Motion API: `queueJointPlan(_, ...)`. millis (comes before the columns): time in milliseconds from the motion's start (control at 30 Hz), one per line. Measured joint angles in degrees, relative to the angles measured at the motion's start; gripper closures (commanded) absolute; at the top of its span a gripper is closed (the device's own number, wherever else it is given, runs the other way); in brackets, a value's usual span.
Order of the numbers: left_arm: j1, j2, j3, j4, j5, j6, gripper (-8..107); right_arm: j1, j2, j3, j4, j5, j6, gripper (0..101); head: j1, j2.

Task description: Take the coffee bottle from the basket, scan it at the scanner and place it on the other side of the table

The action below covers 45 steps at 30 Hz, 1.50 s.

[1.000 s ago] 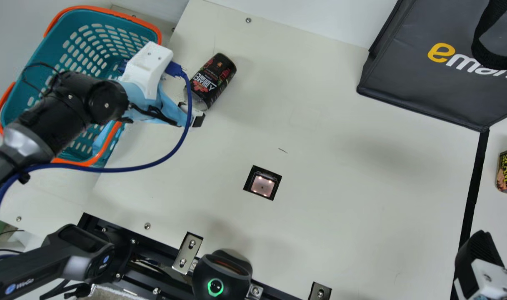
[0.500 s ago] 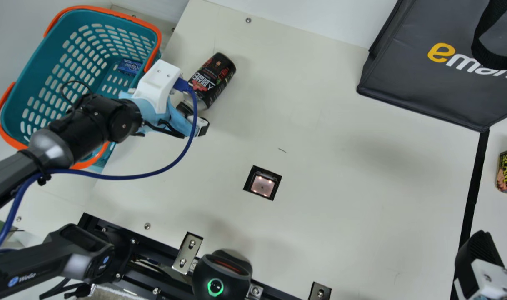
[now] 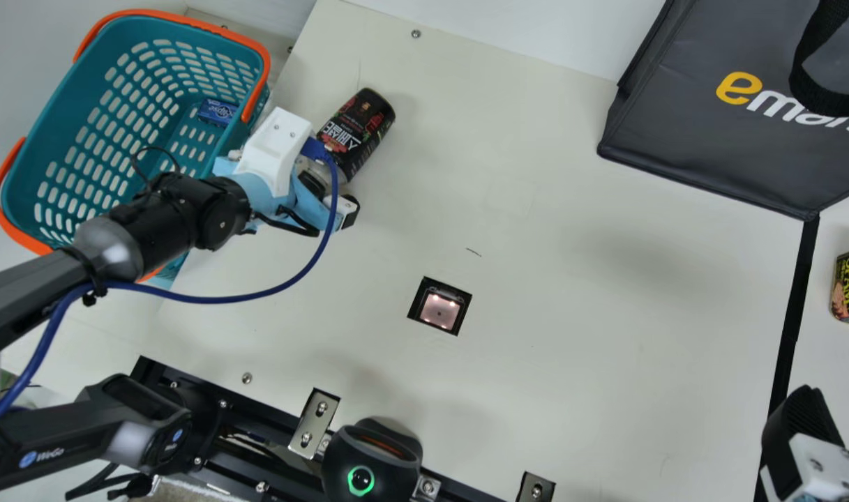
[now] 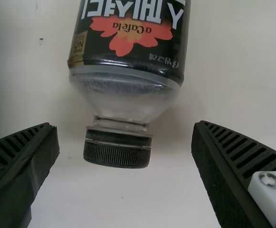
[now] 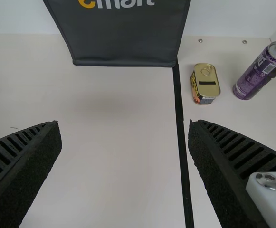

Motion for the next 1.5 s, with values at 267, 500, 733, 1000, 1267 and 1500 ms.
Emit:
queueJointPlan(267,-0.12,0.20,0.36,-0.22,-0.37,0.72,89,0.00,0.00,0.00,0.00,0.01,0.00,6,0.00,0.00)
queueJointPlan(500,0.10,-0.93,0.36,-0.06,1.13,0.95,107,0.00,0.00,0.00,0.00,0.01,0.00,6,0.00,0.00)
queueJointPlan(733,0.46,-2.94,-0.60,1.50,3.43,-0.36,107,0.00,0.00,0.00,0.00,0.01,0.00,6,0.00,0.00)
queueJointPlan(1000,0.84,-5.48,-2.30,4.23,6.14,-3.52,107,0.00,0.00,0.00,0.00,0.01,0.00,6,0.00,0.00)
queueJointPlan(1267,0.65,-7.89,-4.05,7.37,8.85,-6.63,107,0.00,0.00,0.00,0.00,0.01,0.00,6,0.00,0.00)
queueJointPlan(1500,-0.05,-9.62,-5.73,9.47,11.12,-9.22,107,0.00,0.00,0.00,0.00,0.01,0.00,6,0.00,0.00)
